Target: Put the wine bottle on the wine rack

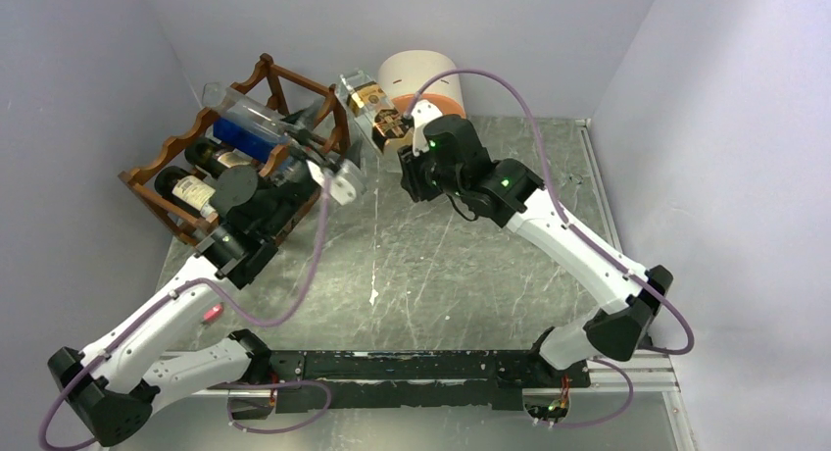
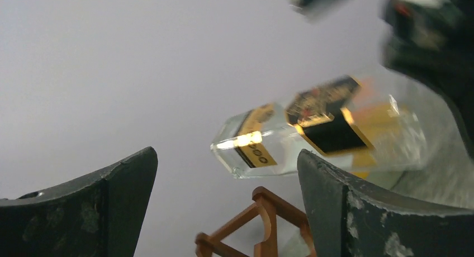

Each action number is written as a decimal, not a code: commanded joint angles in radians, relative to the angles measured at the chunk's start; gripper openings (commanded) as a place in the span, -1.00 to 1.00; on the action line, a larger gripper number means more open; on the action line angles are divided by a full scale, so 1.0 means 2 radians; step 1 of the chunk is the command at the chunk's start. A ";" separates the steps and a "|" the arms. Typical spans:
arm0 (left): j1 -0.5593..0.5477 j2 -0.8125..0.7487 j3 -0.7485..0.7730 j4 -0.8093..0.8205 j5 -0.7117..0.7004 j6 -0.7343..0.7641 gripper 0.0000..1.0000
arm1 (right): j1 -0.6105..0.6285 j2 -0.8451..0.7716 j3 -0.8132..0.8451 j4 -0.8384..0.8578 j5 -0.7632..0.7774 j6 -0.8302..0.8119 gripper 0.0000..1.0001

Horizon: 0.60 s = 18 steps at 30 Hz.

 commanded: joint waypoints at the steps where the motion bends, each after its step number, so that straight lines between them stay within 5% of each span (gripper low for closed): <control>1: -0.001 -0.018 0.045 0.098 -0.165 -0.215 0.96 | 0.001 0.004 0.064 0.137 -0.007 -0.013 -1.00; 4: 0.006 -0.023 0.044 0.152 -0.266 -0.283 0.96 | 0.001 0.025 0.086 0.154 -0.035 -0.013 -1.00; 6: 0.021 -0.024 0.064 0.110 -0.293 -0.326 0.96 | 0.002 0.042 0.097 0.165 -0.055 -0.011 -1.00; 10: 0.093 -0.006 0.146 -0.045 -0.257 -0.450 0.96 | 0.006 0.077 0.118 0.186 -0.091 -0.008 -1.00; 18: 0.264 0.042 0.240 -0.197 -0.145 -0.627 0.96 | 0.022 0.158 0.189 0.198 -0.128 -0.009 -1.00</control>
